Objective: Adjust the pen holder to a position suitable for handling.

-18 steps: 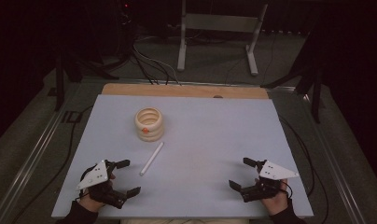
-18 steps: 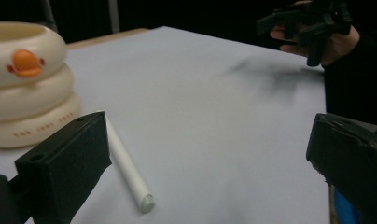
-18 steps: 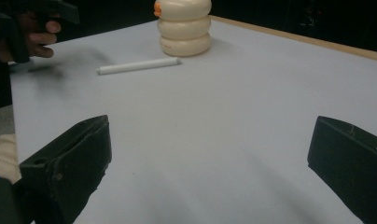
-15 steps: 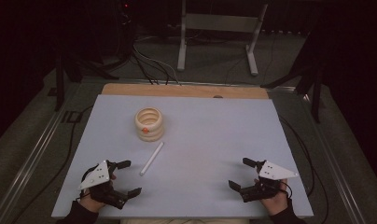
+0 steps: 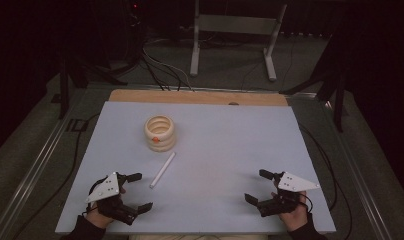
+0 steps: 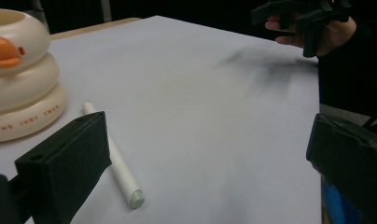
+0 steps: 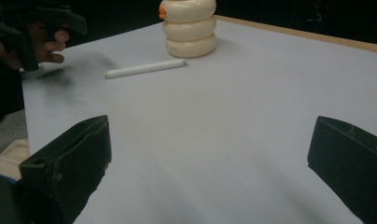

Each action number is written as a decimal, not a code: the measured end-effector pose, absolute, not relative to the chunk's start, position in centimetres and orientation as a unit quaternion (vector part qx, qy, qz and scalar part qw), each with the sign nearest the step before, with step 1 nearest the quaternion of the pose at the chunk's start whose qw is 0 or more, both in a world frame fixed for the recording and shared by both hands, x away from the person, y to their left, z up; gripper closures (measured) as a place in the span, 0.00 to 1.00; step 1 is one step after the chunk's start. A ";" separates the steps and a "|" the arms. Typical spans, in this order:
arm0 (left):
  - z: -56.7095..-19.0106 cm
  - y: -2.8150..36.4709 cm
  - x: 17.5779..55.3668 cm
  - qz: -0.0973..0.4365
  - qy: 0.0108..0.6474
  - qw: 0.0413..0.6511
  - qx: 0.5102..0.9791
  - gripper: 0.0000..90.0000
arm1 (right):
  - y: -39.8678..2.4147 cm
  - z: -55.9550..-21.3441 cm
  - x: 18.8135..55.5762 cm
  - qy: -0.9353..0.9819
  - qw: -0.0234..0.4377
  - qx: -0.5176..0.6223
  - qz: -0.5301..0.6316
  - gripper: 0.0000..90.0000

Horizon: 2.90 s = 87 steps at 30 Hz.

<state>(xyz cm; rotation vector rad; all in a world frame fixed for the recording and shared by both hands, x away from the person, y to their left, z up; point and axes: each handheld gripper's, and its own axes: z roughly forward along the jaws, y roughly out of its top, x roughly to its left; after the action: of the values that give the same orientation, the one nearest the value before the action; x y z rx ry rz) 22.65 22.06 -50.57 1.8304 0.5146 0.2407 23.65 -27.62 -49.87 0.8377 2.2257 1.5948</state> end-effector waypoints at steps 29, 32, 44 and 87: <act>-45.5 21.9 24.5 0.088 0.200 0.571 0.791 0.00 | -27.4 -49.4 23.3 0.763 0.142 0.295 0.558 0.00; -44.9 22.0 25.0 0.084 0.201 0.568 0.793 0.00 | -27.4 -49.5 23.3 0.762 0.142 0.296 0.557 0.00; -43.4 21.8 27.4 0.080 0.221 0.564 0.791 0.00 | -27.3 -49.5 23.4 0.761 0.139 0.298 0.559 0.00; -39.2 22.0 37.7 0.079 0.381 0.531 0.753 0.00 | -27.1 -49.7 23.5 0.764 0.129 0.297 0.558 0.00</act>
<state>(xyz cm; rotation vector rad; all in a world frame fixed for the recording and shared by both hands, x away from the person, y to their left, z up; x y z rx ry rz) 37.67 22.02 -39.17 1.7959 0.9102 0.1892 23.46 -27.07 -49.70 0.8640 2.2212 1.6203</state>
